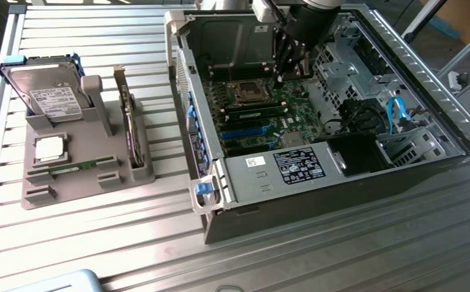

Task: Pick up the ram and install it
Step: 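Press down the ram until it locks into place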

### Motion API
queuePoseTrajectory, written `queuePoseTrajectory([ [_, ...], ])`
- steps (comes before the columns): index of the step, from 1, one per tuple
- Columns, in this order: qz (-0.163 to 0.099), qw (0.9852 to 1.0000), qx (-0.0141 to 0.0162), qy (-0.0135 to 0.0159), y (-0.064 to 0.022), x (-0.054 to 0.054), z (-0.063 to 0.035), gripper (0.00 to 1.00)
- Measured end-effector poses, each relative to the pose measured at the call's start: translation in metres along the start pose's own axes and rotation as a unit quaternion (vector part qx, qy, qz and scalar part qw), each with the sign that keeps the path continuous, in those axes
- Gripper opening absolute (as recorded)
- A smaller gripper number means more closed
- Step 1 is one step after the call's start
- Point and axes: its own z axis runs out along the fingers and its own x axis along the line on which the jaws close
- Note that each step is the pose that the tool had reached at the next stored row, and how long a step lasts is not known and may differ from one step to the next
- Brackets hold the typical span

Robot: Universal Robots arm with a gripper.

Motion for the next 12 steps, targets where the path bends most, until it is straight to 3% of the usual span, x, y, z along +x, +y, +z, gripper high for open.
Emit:
queuePoseTrajectory([
  [5, 0.000, 1.0000, -0.0001, 0.0002, 0.0000, 0.000, -0.0008, 0.11],
  [12, 0.000, 1.0000, 0.0000, 0.0011, 0.0005, 0.000, -0.0163, 0.11],
])
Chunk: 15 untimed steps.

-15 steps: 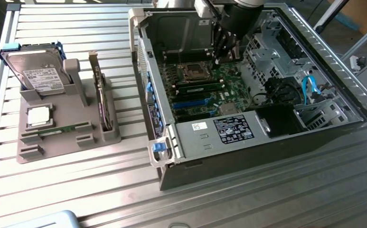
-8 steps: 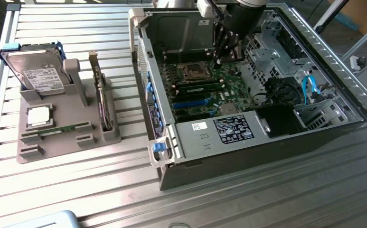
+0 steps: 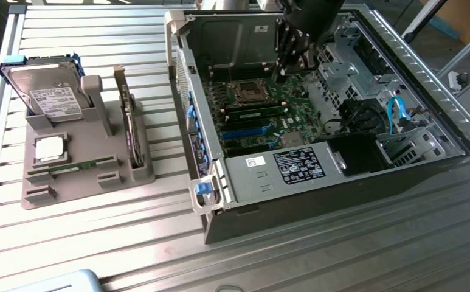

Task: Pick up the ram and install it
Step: 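Press down the ram until it locks into place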

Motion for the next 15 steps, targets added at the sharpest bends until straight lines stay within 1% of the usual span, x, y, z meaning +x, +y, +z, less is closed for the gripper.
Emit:
queuePoseTrajectory([
  [2, 0.000, 1.0000, 0.0000, 0.0004, 0.0001, 0.0000, -0.0024, 0.11],
  [6, 0.000, 1.0000, 0.0000, 0.0004, 0.0000, -0.0001, -0.0026, 0.11],
  [7, 0.000, 1.0000, 0.0000, 0.0005, -0.0010, -0.0001, -0.0026, 0.11],
  [10, 0.000, 1.0000, 0.0000, 0.0005, -0.0074, -0.0001, -0.0029, 0.11],
  [15, 0.000, 1.0000, 0.0000, 0.0004, -0.0074, -0.0002, -0.0028, 0.11],
])
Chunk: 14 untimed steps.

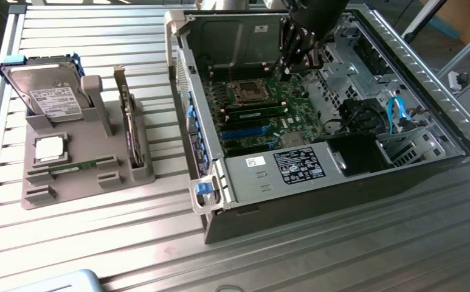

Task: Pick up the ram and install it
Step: 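Press down the ram until it locks into place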

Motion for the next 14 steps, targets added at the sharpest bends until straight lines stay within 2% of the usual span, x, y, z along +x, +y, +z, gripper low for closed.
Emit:
queuePoseTrajectory([
  [10, 0.002, 1.0000, 0.0000, -0.0001, 0.0000, 0.0000, 0.0000, 0.11],
  [14, 0.022, 0.9998, 0.0004, -0.0007, 0.0000, 0.0000, 0.0000, 0.11],
])
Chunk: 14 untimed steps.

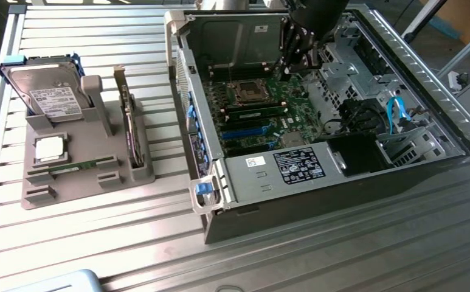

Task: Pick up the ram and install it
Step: 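Press down the ram until it locks into place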

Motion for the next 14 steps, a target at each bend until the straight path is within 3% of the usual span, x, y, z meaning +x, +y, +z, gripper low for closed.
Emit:
queuePoseTrajectory([
  [5, 0.026, 0.9997, 0.0005, -0.0009, 0.0000, 0.0000, 0.0000, 0.11],
  [8, 0.055, 0.9985, 0.0011, -0.0018, 0.0000, 0.0000, 0.0000, 0.11],
  [10, 0.081, 0.9967, 0.0016, -0.0027, 0.0000, 0.0000, 0.0000, 0.11],
  [14, 0.128, 0.9917, 0.0025, -0.0043, 0.0000, 0.0000, 0.0000, 0.11],
])
